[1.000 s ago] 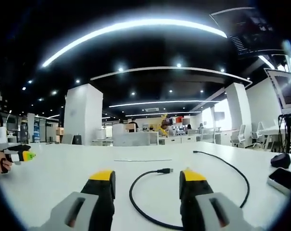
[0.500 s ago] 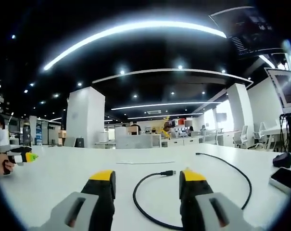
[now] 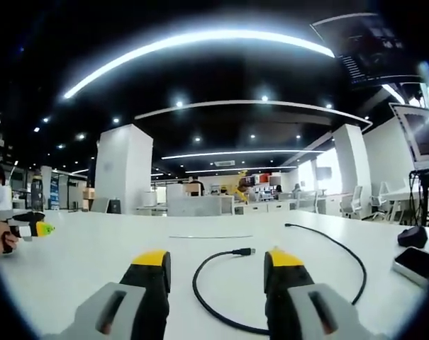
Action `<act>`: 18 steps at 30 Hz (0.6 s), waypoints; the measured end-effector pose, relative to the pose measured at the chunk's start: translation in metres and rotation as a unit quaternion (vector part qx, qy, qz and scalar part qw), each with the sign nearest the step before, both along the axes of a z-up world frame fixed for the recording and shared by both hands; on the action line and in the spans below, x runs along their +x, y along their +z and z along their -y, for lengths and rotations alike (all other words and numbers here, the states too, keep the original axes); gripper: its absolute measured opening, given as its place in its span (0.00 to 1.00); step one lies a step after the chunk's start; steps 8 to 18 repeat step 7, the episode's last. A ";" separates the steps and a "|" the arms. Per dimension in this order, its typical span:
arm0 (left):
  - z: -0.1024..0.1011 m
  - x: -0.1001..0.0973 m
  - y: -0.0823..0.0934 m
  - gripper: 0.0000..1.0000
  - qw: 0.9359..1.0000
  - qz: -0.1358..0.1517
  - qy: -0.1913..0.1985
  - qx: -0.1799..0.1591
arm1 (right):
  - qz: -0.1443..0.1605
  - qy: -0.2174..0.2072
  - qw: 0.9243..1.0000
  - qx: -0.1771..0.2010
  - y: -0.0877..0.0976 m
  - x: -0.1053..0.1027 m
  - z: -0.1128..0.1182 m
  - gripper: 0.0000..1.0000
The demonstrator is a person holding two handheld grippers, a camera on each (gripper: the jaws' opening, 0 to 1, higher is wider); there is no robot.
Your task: Locate the USB plug end of the data cable currently connected to the USB port on the desk. Grip the plug, withdraw it from the port, and place it onto the desktop.
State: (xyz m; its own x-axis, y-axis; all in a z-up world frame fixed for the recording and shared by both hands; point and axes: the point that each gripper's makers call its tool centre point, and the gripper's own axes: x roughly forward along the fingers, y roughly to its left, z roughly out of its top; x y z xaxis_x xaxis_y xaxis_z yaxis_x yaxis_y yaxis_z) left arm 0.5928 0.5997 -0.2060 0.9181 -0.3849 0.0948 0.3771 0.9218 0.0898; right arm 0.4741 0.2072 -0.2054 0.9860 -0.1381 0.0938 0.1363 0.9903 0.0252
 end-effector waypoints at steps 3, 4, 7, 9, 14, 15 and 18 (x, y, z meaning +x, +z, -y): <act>0.002 -0.001 0.002 0.80 1.000 0.003 -0.004 -0.003 | 0.002 -0.004 1.000 0.005 -0.002 -0.003 0.002 0.54; 0.002 -0.002 0.002 0.80 1.000 0.004 -0.005 -0.002 | 0.002 -0.003 1.000 0.006 -0.002 -0.004 0.001 0.54; 0.002 -0.002 0.000 0.80 1.000 0.002 -0.006 -0.002 | 0.002 0.003 1.000 0.012 -0.004 -0.003 0.000 0.54; 0.002 -0.002 0.000 0.80 1.000 0.002 -0.006 -0.002 | 0.002 0.003 1.000 0.012 -0.004 -0.003 0.000 0.54; 0.002 -0.002 0.000 0.80 1.000 0.002 -0.006 -0.002 | 0.002 0.003 1.000 0.012 -0.004 -0.003 0.000 0.54; 0.002 -0.002 0.000 0.80 1.000 0.002 -0.006 -0.002 | 0.002 0.003 1.000 0.012 -0.004 -0.003 0.000 0.54; 0.002 -0.002 0.000 0.80 1.000 0.002 -0.006 -0.002 | 0.002 0.003 1.000 0.012 -0.004 -0.003 0.000 0.54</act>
